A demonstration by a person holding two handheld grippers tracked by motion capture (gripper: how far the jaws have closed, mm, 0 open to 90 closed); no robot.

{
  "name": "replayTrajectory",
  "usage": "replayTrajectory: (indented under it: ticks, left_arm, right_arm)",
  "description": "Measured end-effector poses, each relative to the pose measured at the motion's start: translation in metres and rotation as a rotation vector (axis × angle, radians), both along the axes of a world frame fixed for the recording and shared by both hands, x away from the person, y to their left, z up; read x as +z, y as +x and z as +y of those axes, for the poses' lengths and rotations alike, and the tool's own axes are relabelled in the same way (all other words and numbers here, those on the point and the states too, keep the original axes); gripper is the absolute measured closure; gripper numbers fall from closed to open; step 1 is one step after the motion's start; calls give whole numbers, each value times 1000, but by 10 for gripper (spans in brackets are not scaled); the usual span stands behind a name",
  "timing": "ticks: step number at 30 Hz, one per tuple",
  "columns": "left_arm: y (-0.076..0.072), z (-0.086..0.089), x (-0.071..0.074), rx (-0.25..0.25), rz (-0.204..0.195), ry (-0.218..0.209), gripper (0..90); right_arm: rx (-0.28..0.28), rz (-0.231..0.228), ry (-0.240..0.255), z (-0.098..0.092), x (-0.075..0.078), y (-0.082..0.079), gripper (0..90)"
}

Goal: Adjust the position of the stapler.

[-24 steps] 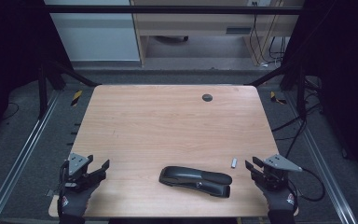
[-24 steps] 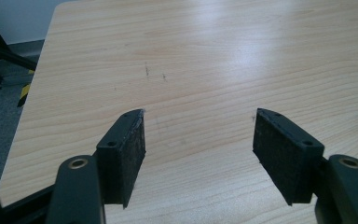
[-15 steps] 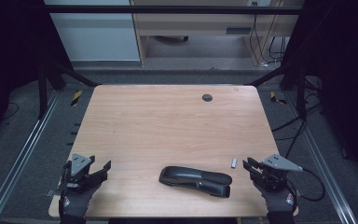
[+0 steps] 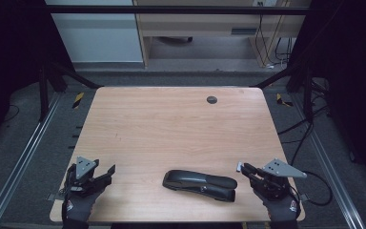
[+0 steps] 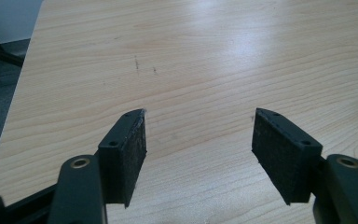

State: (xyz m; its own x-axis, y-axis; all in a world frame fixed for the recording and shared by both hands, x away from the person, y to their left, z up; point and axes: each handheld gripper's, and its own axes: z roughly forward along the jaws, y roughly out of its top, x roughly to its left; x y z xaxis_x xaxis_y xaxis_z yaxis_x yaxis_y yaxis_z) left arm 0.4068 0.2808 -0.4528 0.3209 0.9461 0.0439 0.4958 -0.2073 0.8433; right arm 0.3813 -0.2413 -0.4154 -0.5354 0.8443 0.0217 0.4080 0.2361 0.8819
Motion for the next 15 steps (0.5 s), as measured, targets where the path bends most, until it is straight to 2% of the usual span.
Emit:
replayTrajectory:
  ticks: [5,9,14,15]
  left_arm:
    - [0,0,0,-1,5,3,347]
    - [1,-1,-1,-3,6,9,348]
    - [1,-1,-1,-2,6,12,348]
    - [1,-1,-1,-1,6,11,348]
  right_arm:
    - [61,-22,0,11,6,-6,820]
    - [97,-19,1,18,6,-9,831]
    - [111,-12,-2,23,7,-11,827]
    - [108,-23,1,24,8,-13,811]
